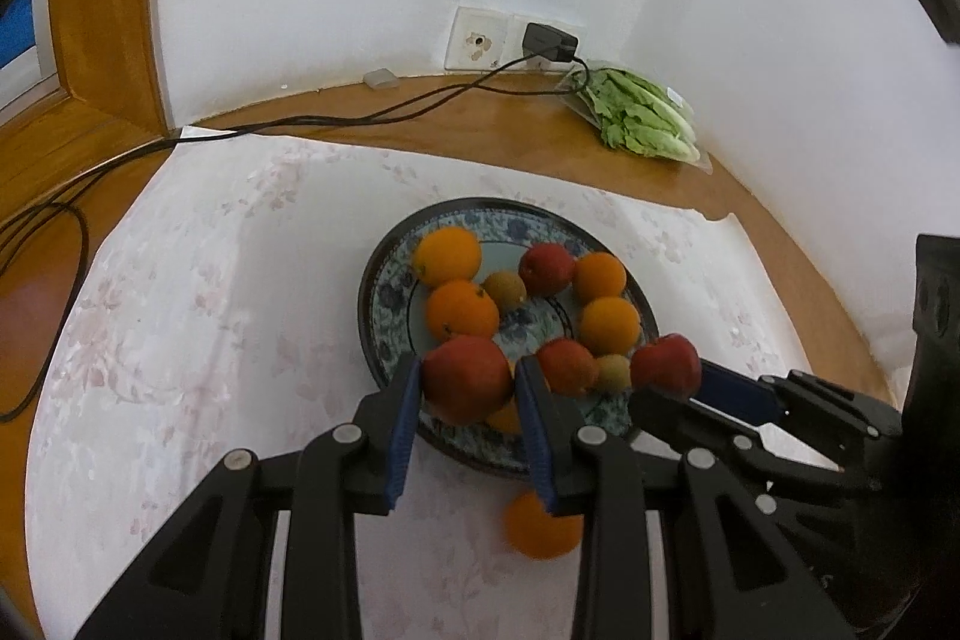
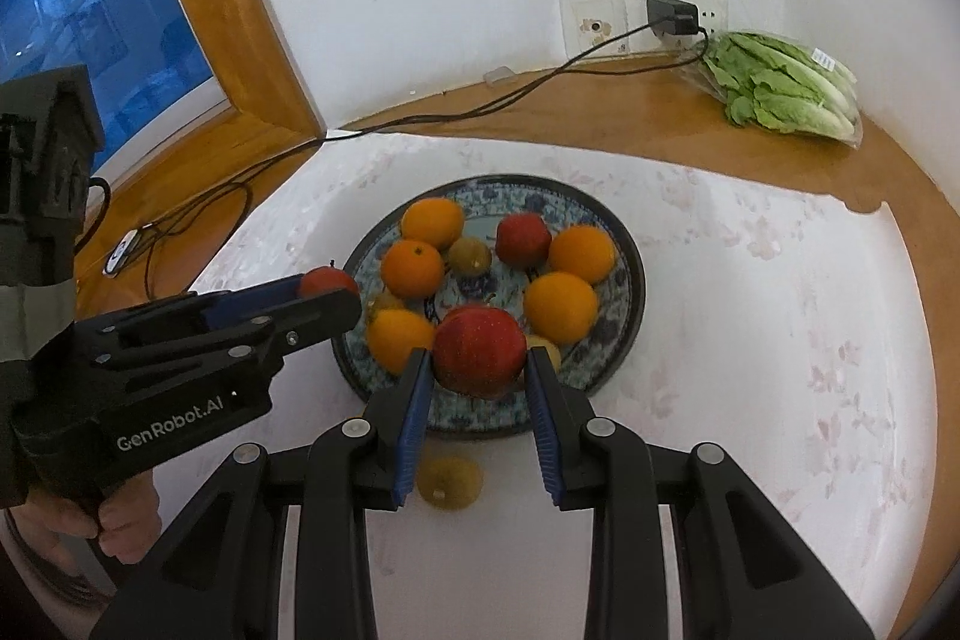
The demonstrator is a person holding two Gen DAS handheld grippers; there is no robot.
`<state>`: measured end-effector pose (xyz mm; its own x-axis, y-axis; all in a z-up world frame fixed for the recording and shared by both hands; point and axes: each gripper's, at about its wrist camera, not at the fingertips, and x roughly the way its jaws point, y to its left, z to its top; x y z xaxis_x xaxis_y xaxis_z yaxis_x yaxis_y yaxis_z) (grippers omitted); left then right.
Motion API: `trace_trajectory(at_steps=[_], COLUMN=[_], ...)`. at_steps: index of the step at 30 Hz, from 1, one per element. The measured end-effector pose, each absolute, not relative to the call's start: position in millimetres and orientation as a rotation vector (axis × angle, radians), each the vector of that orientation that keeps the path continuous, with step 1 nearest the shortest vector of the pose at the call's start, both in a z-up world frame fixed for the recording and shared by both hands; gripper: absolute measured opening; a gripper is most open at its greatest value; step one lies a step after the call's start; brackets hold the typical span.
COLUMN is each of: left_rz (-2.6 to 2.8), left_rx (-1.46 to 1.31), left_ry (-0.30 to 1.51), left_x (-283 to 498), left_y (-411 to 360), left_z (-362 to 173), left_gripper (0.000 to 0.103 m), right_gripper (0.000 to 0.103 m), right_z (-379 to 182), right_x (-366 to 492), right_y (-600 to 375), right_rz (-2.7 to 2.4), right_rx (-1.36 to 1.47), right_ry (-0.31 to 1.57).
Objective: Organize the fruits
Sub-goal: 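Carry the apple in the right tool onto the plate while the left tool carries its apple, then open the right tool to set the apple on the plate while the left tool releases its apple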
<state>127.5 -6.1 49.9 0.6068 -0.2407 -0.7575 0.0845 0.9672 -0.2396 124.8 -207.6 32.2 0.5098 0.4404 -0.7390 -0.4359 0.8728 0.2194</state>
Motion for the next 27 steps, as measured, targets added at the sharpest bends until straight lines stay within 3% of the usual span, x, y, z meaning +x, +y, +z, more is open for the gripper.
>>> trace_trajectory(at_steps=[27], left_rz=[-0.18], left_rx=[-0.218], left_ry=[0.904], left_x=[150], left_y=[5], left_z=[33], left_gripper=[0.033], right_gripper=[0.033], right_z=[18], right_x=[155], right_y=[-186], right_rz=[0.507], right_rx=[-0.036], right_ry=[0.869])
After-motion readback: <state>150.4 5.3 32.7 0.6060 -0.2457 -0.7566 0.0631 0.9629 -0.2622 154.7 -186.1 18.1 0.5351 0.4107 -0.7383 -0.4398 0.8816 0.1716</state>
